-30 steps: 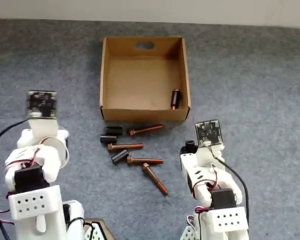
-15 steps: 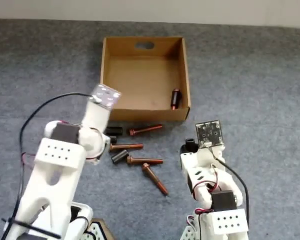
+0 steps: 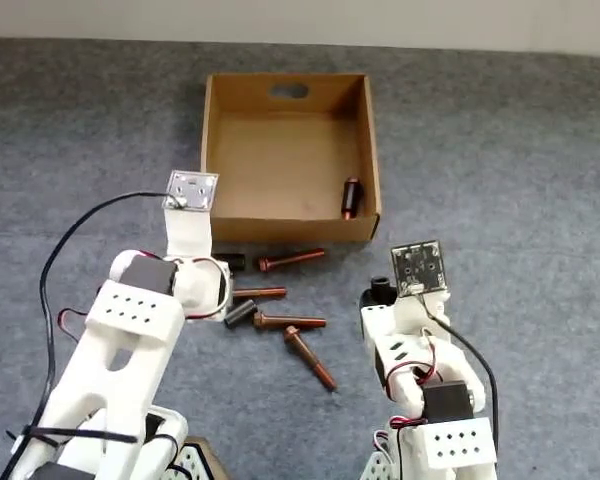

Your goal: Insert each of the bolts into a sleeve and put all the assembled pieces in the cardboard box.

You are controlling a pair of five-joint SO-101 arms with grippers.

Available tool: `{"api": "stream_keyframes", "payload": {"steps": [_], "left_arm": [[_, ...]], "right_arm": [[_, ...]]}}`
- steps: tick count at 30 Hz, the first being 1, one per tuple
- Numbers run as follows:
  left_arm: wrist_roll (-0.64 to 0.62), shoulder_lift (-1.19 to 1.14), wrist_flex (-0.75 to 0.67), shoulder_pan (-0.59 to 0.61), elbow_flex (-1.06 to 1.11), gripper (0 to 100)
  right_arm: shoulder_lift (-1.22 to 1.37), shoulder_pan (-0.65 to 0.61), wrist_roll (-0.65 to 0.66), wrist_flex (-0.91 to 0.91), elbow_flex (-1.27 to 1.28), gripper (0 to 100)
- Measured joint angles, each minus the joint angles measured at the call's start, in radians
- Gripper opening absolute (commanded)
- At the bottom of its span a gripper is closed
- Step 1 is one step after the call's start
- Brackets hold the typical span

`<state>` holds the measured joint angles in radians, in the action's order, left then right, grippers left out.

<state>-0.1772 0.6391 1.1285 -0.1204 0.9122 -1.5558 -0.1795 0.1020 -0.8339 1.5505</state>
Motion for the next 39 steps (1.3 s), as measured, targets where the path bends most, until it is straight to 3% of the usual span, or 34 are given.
{"api": "stream_keyframes", "payload": {"steps": [8, 19, 31, 39], "left_arm": [[0.012, -0.035, -0.044, 0.0, 0.003, 16], [0.061, -0.365, -0.049, 0.0, -0.137, 16], [0.061, -0.382, -0.106, 0.0, -0.121, 16], [0.064, -0.382, -0.172, 0.072, -0.083, 16]], "right_arm": [[0.0, 0.0, 0.0, 0.0, 0.0, 0.5], [0.0, 0.0, 0.0, 0.0, 0.0, 0.5], [-0.005, 0.0, 0.0, 0.0, 0.021, 0.5], [-0.006, 0.0, 0.0, 0.0, 0.025, 0.5]]}}
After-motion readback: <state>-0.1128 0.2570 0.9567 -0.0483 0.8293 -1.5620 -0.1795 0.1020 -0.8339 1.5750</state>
